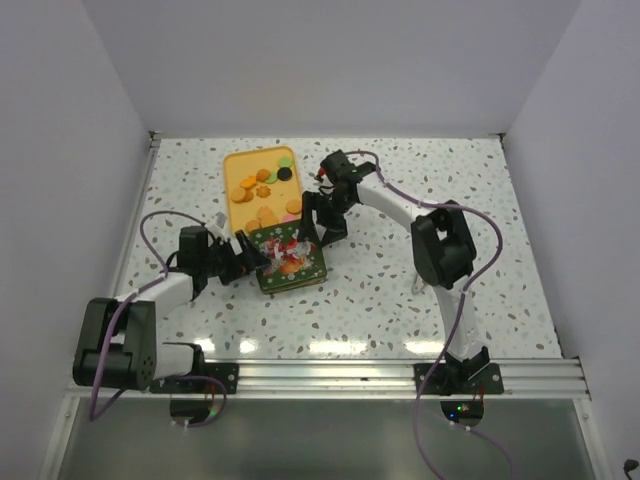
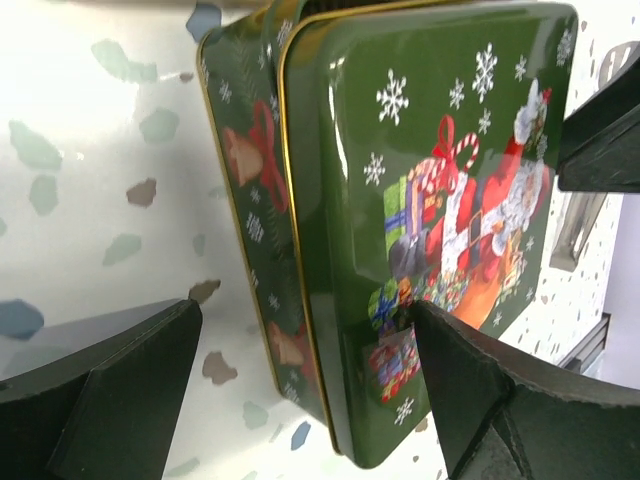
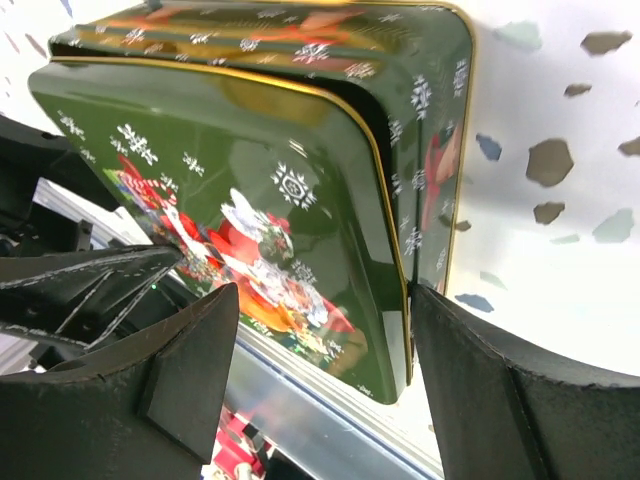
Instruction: Pack the cookies
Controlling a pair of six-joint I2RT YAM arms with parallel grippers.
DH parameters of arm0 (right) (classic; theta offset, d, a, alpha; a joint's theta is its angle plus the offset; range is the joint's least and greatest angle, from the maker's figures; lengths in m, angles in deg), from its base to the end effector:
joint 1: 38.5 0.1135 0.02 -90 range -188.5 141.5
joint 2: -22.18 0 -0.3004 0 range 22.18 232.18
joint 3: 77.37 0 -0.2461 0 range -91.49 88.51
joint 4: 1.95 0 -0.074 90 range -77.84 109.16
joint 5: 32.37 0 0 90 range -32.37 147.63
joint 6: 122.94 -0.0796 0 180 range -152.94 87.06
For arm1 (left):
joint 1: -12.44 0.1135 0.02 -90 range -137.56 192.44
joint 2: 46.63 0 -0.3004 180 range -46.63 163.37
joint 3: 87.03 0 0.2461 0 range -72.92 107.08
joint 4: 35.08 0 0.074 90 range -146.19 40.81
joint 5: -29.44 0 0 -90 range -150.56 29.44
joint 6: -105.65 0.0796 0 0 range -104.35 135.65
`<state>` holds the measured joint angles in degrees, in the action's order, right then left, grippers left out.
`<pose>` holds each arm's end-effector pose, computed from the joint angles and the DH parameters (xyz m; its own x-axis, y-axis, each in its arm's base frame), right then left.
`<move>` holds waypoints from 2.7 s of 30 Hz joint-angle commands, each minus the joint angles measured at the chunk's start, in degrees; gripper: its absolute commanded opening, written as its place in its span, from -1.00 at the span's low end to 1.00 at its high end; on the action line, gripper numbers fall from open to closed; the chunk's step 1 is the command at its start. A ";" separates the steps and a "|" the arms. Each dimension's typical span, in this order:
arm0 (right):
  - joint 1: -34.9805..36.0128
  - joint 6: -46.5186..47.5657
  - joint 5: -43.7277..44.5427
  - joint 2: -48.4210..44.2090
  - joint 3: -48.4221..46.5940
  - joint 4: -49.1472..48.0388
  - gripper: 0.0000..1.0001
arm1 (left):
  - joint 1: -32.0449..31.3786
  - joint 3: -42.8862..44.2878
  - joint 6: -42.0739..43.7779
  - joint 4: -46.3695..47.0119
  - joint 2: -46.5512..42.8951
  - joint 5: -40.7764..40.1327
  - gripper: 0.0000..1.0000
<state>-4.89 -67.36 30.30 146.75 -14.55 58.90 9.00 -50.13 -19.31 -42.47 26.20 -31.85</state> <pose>0.3863 0.3006 0.1948 -0.9961 -0.0591 -0.0648 -0.0854 0.8232 0.5613 0.2325 -0.0523 0.1574 -0.7913 -0.4559 -0.4074 -0.0634 0.7239 -0.6870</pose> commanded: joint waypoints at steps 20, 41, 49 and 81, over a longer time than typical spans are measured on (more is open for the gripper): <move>-3.19 0.84 3.07 4.45 -7.33 4.94 0.42 | 0.02 16.58 2.35 -4.79 17.51 -3.84 0.82; -6.10 1.54 5.62 8.85 -13.20 6.34 0.29 | -1.65 31.44 5.87 -13.40 28.94 -6.47 0.77; -6.27 6.55 16.59 0.87 -15.50 11.18 0.24 | -1.83 31.09 5.08 -13.14 30.17 -6.39 0.77; 14.47 -0.48 22.85 -7.07 6.58 -3.33 -1.00 | -1.83 33.20 5.78 -14.10 31.93 -2.96 0.77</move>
<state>9.44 -67.49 50.32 138.80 -3.04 58.44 7.75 -16.76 -16.66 -53.56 55.36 -29.78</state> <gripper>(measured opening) 0.008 0.888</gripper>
